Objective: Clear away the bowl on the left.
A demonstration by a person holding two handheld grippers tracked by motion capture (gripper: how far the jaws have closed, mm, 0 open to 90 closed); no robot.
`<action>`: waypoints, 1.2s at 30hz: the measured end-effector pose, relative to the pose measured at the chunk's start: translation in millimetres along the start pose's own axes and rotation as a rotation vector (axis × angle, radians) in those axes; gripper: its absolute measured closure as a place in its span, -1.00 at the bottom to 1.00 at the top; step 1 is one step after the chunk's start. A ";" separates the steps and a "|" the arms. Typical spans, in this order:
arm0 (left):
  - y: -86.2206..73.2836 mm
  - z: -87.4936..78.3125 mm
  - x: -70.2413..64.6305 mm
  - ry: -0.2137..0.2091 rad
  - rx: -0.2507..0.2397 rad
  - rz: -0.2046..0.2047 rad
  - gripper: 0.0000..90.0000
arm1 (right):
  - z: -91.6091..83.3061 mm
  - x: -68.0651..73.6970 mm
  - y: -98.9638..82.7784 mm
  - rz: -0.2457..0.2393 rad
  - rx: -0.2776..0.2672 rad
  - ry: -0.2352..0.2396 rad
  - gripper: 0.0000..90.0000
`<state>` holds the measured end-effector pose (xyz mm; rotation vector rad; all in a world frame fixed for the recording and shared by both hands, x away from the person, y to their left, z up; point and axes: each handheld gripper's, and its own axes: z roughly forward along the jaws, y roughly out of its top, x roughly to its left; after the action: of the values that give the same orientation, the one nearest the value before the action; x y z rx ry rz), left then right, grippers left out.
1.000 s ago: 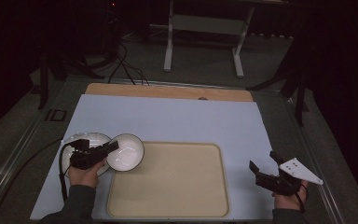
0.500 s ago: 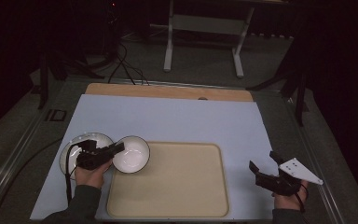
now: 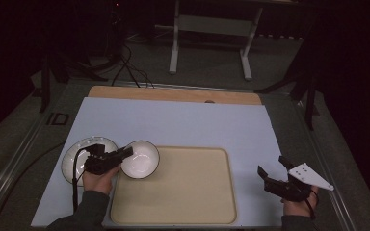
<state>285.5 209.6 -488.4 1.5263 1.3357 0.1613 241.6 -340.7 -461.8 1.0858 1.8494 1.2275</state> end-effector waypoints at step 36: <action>-13.1 36.1 -28.4 -0.035 0.093 0.046 0.65 | -0.3 0.2 0.2 -0.001 -0.001 0.001 -0.68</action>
<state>291.0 163.5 -499.8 1.6316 1.2970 0.1020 241.3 -340.5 -461.5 1.0841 1.8503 1.2287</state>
